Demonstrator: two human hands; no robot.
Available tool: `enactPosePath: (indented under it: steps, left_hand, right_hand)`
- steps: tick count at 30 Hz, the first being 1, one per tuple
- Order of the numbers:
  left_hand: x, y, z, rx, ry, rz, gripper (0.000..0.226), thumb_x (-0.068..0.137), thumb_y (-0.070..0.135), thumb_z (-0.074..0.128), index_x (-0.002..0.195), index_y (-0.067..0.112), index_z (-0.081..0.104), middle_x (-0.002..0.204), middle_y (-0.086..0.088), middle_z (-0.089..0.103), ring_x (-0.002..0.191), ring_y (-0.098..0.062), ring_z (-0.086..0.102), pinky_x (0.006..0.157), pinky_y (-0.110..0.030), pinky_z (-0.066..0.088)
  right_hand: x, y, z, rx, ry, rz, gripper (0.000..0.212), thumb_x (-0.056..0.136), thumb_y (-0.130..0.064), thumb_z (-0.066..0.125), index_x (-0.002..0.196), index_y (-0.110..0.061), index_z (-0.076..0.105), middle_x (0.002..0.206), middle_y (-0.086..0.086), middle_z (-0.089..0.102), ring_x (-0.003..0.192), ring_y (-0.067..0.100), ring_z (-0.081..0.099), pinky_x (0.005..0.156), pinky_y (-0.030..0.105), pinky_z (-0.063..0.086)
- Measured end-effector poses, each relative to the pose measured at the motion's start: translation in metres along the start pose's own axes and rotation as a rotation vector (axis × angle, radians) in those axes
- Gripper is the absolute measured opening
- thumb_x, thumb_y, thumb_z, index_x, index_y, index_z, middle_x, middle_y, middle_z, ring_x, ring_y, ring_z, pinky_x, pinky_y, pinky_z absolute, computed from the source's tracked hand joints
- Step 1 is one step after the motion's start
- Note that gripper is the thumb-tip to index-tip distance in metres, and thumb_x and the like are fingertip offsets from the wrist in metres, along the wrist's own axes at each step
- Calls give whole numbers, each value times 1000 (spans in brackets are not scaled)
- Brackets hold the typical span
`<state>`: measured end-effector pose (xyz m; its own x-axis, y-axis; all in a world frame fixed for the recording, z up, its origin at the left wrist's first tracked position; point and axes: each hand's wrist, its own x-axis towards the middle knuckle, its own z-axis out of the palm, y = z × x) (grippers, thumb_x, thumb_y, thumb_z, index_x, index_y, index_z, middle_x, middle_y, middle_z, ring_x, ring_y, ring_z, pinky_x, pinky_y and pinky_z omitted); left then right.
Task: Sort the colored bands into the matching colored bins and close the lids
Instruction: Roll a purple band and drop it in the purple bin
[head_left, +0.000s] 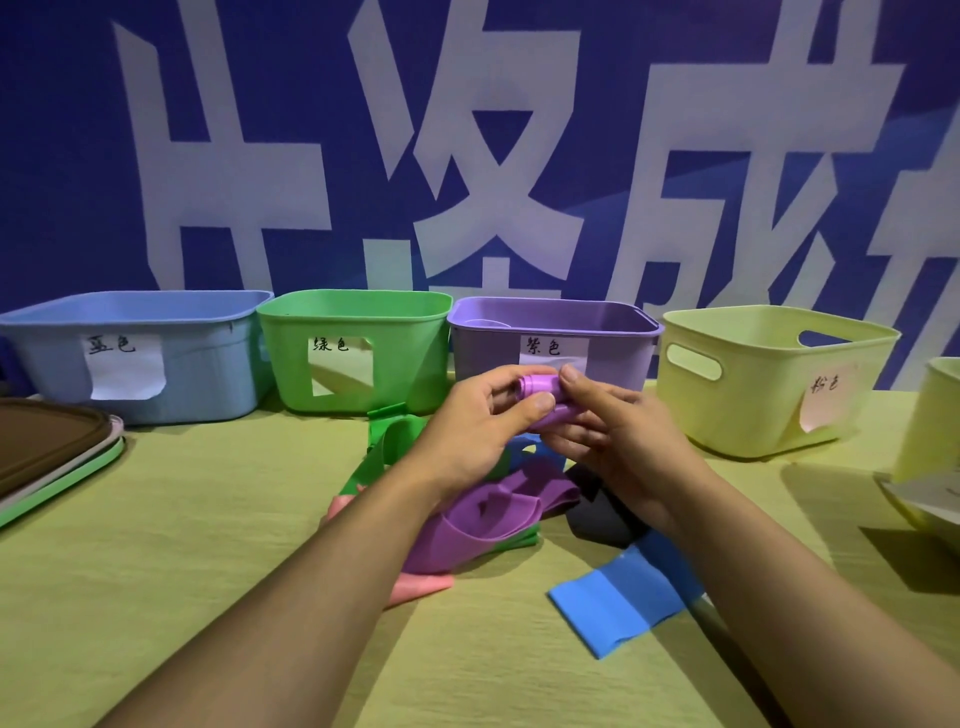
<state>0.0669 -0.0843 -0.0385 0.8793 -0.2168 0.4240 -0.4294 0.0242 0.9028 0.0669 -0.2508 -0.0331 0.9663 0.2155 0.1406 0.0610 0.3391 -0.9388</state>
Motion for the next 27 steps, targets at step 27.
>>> enactPosePath:
  steps: [27]
  left_hand:
    - [1,-4,1,-74,153,-135,19,96,7,67,114,7,73,109,-18,77,97,-22,72,93,-34,59]
  right_hand:
    - [3,3,6,83,49,-15,32,91,7,66,122,0,64,105,20,77,98,33,76,81,31,63]
